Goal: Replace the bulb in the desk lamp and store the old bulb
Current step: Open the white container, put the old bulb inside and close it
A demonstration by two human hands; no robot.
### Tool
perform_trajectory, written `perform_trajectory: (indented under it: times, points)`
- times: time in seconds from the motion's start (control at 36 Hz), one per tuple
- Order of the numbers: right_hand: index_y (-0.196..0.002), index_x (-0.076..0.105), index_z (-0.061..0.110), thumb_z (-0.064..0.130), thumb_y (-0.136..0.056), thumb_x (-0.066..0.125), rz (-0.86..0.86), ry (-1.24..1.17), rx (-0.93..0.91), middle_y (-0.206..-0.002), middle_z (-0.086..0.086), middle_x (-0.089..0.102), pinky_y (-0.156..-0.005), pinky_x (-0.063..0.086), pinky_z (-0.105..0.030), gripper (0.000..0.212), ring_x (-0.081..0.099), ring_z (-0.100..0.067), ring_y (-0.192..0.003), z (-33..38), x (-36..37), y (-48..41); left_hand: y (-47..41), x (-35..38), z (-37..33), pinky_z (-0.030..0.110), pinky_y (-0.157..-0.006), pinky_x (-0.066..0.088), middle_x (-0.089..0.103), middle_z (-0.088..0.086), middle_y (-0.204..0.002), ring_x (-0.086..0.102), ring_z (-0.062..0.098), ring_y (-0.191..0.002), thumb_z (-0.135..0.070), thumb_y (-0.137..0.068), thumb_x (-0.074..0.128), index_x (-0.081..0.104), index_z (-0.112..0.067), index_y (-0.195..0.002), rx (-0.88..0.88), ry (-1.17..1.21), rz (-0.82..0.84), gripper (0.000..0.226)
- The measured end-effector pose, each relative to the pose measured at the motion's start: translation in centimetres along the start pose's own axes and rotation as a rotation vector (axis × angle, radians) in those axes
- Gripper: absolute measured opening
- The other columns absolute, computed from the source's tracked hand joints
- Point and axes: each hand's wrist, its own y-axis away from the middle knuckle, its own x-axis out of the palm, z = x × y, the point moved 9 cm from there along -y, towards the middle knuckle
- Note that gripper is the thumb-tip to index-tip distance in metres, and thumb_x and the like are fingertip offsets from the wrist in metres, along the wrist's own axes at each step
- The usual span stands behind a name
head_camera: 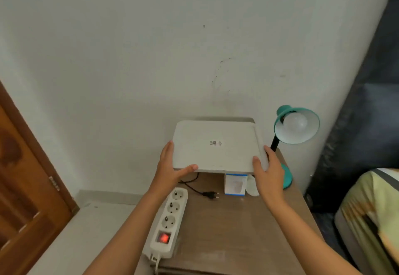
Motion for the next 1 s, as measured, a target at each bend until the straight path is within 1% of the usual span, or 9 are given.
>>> perform_trajectory:
  times: [0.06,0.17,0.22,0.28,0.42,0.47,0.69,0.83,1.0]
  points:
    - [-0.136,0.041,0.008,0.019,-0.091,0.053,0.01,0.022,0.009,-0.135,-0.011,0.05,-0.103,0.039,-0.038,0.048,0.047,-0.026,-0.122,-1.3,-1.2,2.7,3.0,0.9,0.5,0.022,-0.108,0.031,0.026,-0.009,-0.144,0.03,0.01,-0.13,-0.056,-0.067,0.071,0.019,-0.017,-0.146,-0.01,0.001,0.024,0.102]
    - [-0.131,0.044,0.01,0.02,-0.089,0.057,0.012,0.107,0.031,-0.13,-0.011,0.051,-0.098,0.04,-0.037,0.045,0.049,-0.024,-0.117,-4.6,-3.6,7.9,8.6,3.6,2.6,0.025,-0.107,0.026,0.019,-0.004,-0.151,0.025,0.008,-0.131,-0.046,-0.073,0.071,0.014,-0.016,-0.148,-0.08,-0.03,0.093,0.098]
    - [-0.131,0.043,0.012,0.02,-0.088,0.058,0.017,0.129,0.062,-0.131,-0.009,0.051,-0.096,0.039,-0.033,0.046,0.048,-0.022,-0.118,-6.3,-4.6,10.2,11.1,4.9,4.0,0.031,-0.11,0.025,0.014,-0.004,-0.155,0.022,0.012,-0.137,-0.052,-0.073,0.07,0.011,-0.019,-0.149,-0.122,-0.066,0.137,0.102]
    - [-0.131,0.043,0.013,0.021,-0.087,0.059,0.031,0.153,0.098,-0.132,-0.009,0.05,-0.095,0.037,-0.032,0.047,0.047,-0.021,-0.118,-7.9,-5.3,12.0,13.2,5.9,5.3,0.036,-0.114,0.018,0.008,-0.003,-0.158,0.015,0.018,-0.143,-0.055,-0.073,0.068,0.008,-0.019,-0.15,-0.167,-0.104,0.168,0.104]
    - [-0.13,0.044,0.01,0.02,-0.087,0.058,0.066,0.211,0.19,-0.131,-0.011,0.05,-0.097,0.037,-0.033,0.046,0.047,-0.023,-0.118,-11.7,-6.4,15.1,16.9,8.5,7.3,0.027,-0.112,0.016,0.007,-0.003,-0.158,0.012,0.014,-0.143,-0.051,-0.077,0.067,0.008,-0.016,-0.15,-0.218,-0.116,0.269,0.1]
    - [-0.13,0.044,0.008,0.018,-0.087,0.058,0.082,0.227,0.228,-0.13,-0.013,0.051,-0.099,0.037,-0.036,0.045,0.047,-0.026,-0.118,-12.8,-6.6,15.7,17.6,9.4,7.7,0.024,-0.111,0.016,0.007,-0.004,-0.158,0.014,0.011,-0.142,-0.056,-0.074,0.067,0.009,-0.016,-0.149,-0.22,-0.117,0.309,0.103]
    - [-0.131,0.043,0.006,0.024,-0.086,0.056,0.183,0.389,0.26,-0.131,-0.014,0.052,-0.105,0.039,-0.045,0.05,0.047,-0.029,-0.121,-14.7,-5.6,14.5,17.3,11.0,9.0,0.033,-0.114,0.017,0.004,-0.005,-0.158,0.012,0.016,-0.144,-0.057,-0.076,0.065,0.005,-0.015,-0.15,-0.233,-0.223,0.344,0.104]
    - [-0.135,0.038,0.002,0.02,-0.089,0.053,0.194,0.488,0.253,-0.134,-0.017,0.046,-0.107,0.032,-0.041,0.052,0.038,-0.03,-0.126,-14.6,-5.0,13.9,16.6,11.6,9.0,0.035,-0.115,0.017,0.002,0.001,-0.159,0.011,0.019,-0.145,-0.055,-0.083,0.057,0.002,-0.011,-0.15,-0.21,-0.351,0.351,0.097]
    - [-0.133,0.038,0.004,0.022,-0.09,0.051,0.184,0.551,0.243,-0.131,-0.017,0.045,-0.103,0.034,-0.039,0.049,0.038,-0.028,-0.121,-14.7,-4.7,13.7,16.7,12.2,9.1,0.037,-0.116,0.017,-0.006,0.004,-0.159,0.007,0.022,-0.146,-0.059,-0.09,0.04,-0.005,-0.011,-0.149,-0.194,-0.467,0.405,0.089]
